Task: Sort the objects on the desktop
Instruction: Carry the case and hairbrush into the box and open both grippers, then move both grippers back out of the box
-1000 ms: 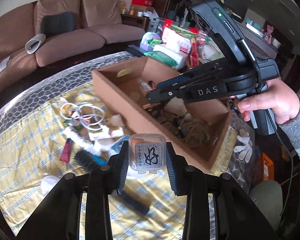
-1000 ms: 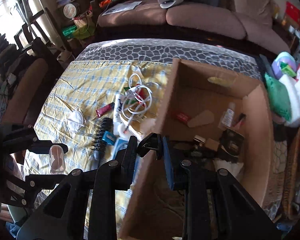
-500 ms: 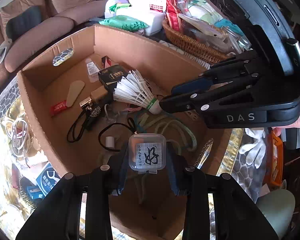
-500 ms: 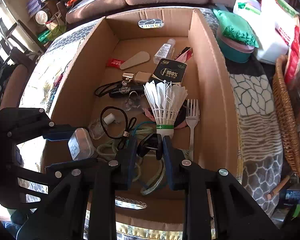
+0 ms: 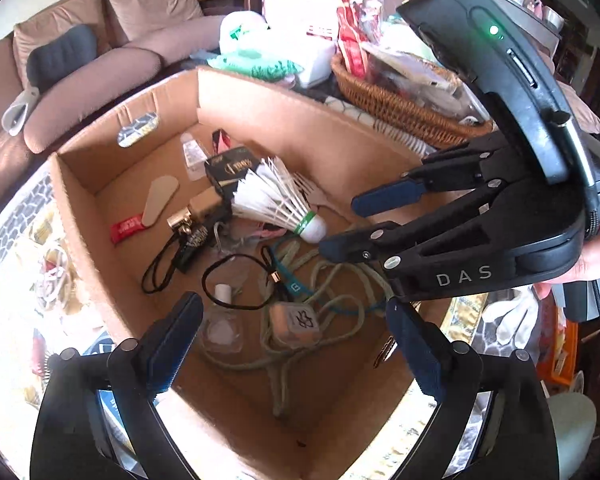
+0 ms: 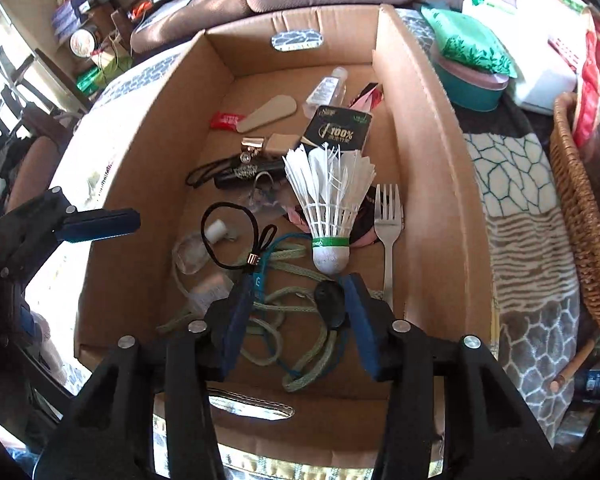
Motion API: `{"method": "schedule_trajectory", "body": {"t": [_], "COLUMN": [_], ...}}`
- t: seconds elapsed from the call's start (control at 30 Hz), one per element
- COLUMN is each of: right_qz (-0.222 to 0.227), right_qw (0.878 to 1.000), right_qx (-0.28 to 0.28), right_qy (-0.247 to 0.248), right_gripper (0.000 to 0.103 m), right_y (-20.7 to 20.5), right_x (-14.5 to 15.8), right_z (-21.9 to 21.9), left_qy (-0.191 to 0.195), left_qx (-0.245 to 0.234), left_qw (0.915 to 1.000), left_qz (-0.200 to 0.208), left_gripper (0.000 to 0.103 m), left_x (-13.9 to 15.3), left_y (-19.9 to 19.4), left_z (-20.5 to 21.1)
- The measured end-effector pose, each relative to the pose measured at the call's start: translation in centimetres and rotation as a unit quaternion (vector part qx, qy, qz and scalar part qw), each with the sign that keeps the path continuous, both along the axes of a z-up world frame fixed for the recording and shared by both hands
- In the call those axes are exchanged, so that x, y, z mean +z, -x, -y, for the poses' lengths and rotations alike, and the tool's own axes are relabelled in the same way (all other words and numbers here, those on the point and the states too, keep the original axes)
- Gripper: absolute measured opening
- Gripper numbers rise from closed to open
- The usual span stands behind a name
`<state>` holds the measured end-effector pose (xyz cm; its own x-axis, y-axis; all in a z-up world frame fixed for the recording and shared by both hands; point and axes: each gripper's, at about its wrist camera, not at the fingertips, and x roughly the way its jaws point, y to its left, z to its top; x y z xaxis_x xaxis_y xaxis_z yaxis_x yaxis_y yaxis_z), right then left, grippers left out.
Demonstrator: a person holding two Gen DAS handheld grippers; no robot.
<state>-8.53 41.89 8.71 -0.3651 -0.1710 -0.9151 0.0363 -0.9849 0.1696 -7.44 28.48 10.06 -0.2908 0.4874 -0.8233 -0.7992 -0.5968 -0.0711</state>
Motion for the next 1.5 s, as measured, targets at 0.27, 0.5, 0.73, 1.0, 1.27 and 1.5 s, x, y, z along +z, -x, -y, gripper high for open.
{"method": "schedule_trajectory", "body": {"t": [0.27,0.5,0.73,1.0,1.27,1.5], "right_qz": [-0.058,-0.101,-0.129,-0.172,-0.177,-0.144], "right_qw": [0.998,0.994,0.991,0.985,0.983,0.984], "right_qx": [-0.019,-0.024,-0.024,0.005,-0.014,-0.026], "right_qy": [0.010,0.020,0.031,0.010,-0.039,-0.101], "right_gripper": [0.079,0.103,0.103,0.103,0.103,0.103], "right_y": [-1.7,-4.0,-6.9,-11.9,-14.5,-13.2], "right_x": [3.8,7.2,9.6,7.7,0.3,-4.1], "right_z": [-0.2,0.7,2.4,9.1,13.1,13.8], "left_qy": [-0.026,-0.056,-0.060,-0.040,-0.016,0.000], "left_qx": [0.017,0.069,0.159,0.298,0.347,0.390], "left_qw": [0.9985,0.9932,0.9827,0.9524,0.9366,0.9195], "left_qz": [-0.044,-0.075,-0.074,-0.051,-0.044,-0.045], "left_gripper": [0.103,0.103,0.103,0.103,0.103,0.103], "left_x": [4.0,7.4,7.9,1.8,-4.4,-7.2], "left_y": [-2.2,-4.1,-5.0,-7.7,-10.3,-10.6], "left_z": [1.9,6.7,15.9,25.4,27.5,28.0]}}
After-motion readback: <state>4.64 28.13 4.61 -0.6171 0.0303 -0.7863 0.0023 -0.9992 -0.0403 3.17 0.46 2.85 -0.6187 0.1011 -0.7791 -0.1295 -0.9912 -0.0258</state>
